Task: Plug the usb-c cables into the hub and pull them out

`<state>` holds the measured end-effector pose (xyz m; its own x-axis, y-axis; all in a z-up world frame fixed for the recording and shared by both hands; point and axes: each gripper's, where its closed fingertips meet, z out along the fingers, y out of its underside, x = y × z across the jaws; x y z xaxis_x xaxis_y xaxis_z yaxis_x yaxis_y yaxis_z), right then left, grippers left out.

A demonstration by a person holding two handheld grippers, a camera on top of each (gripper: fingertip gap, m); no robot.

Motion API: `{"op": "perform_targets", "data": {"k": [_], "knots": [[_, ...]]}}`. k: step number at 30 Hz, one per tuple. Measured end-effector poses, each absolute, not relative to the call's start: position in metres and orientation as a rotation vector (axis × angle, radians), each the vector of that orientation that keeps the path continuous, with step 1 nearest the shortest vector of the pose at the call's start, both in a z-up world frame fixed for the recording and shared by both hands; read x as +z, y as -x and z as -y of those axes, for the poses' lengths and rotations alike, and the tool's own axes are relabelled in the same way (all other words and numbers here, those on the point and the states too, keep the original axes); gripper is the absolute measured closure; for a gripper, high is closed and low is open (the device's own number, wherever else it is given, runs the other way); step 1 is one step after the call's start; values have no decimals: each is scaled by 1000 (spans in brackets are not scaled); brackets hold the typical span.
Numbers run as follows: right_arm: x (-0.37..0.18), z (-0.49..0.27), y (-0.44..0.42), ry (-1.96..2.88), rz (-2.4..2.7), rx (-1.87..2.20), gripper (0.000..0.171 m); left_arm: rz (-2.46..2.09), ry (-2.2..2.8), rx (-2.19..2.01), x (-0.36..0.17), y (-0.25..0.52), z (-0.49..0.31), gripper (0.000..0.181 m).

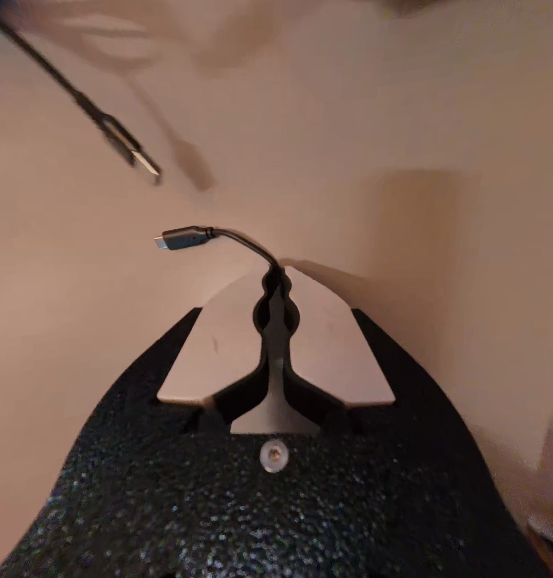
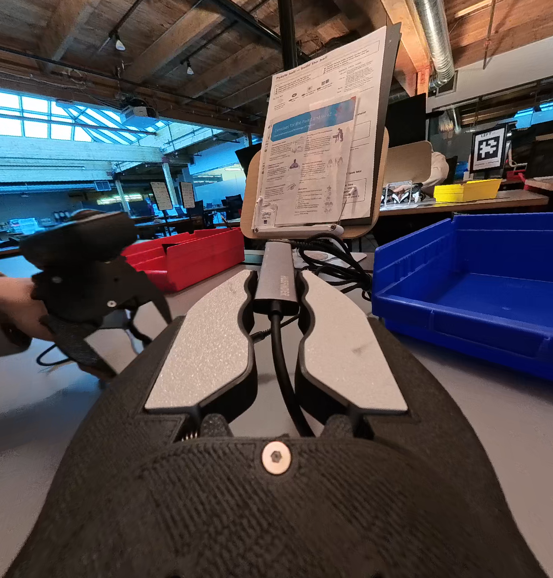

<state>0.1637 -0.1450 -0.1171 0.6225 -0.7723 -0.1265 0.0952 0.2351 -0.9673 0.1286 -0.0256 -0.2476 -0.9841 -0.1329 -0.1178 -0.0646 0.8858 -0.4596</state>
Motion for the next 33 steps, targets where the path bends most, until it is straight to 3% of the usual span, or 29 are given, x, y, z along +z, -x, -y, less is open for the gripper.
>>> {"op": "perform_targets", "data": {"k": [1, 4, 6, 12, 16, 18, 26, 33], "knots": [[-117, 145, -164, 1194, -690, -666, 147, -2927, 95, -715, -247, -122, 19, 180], [-117, 145, -165, 1189, -692, -660, 147, -2965, 57, -677, -244, -111, -3, 176], [-117, 146, -165, 1182, -693, -652, 147, -2972, 233, -709, -235, -111, -7, 156], [-117, 145, -165, 1190, -691, -656, 147, -2787, 1286, -878, -226, -136, 9, 151], [-118, 141, -164, 1218, -678, -675, 147, -2700, 1528, -936, -241, -151, 17, 149], [-119, 139, -163, 1233, -672, -677, 147, -2668, 1497, -957, -245, -160, 22, 164], [-125, 133, -166, 1304, -683, -672, 147, -2722, 542, -732, -249, -158, 29, 175], [-126, 132, -166, 1306, -685, -671, 147, -2684, 471, -900, -245, -146, 25, 177]]}}
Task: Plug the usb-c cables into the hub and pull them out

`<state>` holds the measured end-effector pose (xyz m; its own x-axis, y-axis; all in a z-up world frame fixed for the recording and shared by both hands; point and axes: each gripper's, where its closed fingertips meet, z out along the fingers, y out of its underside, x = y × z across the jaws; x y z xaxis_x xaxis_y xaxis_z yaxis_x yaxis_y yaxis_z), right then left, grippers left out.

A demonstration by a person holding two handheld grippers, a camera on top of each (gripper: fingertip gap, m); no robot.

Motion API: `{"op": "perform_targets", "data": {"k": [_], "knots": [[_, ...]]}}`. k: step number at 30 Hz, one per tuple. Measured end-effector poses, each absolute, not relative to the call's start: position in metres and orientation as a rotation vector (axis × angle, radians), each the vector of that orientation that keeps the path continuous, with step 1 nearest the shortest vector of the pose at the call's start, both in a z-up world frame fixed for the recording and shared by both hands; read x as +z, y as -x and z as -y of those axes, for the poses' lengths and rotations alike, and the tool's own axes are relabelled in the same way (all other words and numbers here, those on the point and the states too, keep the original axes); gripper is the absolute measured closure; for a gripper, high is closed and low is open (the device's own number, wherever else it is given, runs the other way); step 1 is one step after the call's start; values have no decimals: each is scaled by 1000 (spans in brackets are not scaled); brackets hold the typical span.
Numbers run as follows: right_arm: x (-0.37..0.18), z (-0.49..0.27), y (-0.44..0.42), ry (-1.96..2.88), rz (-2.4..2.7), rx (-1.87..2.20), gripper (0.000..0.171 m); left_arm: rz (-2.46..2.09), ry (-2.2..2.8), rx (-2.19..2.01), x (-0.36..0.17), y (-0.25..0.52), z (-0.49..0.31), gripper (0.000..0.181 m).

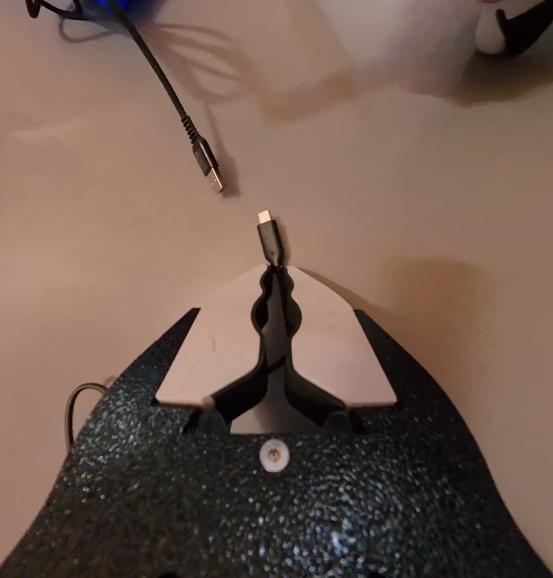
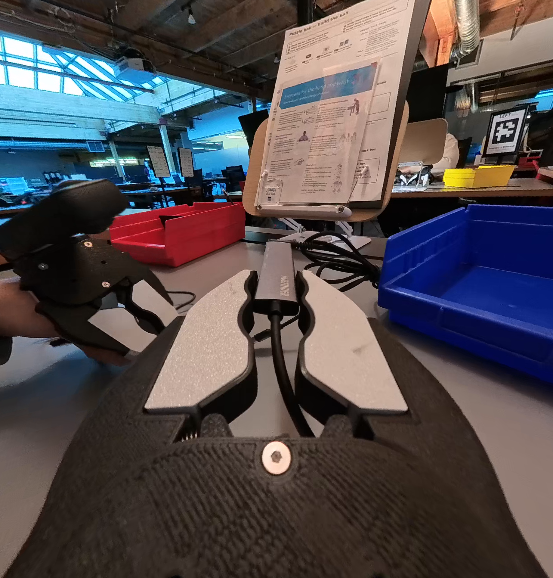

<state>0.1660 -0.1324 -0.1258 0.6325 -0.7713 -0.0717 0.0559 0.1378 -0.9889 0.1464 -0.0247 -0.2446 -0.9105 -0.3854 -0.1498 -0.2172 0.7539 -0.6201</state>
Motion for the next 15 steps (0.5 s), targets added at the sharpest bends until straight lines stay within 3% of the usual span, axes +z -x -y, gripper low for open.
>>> {"op": "perform_targets", "data": {"k": [9, 15], "knots": [[-127, 130, -165, 1322, -673, -670, 147, -2621, 469, -997, -227, -144, 31, 177], [-130, 126, -167, 1361, -677, -688, 147, -2469, 205, -752, -197, -147, 36, 177]]}}
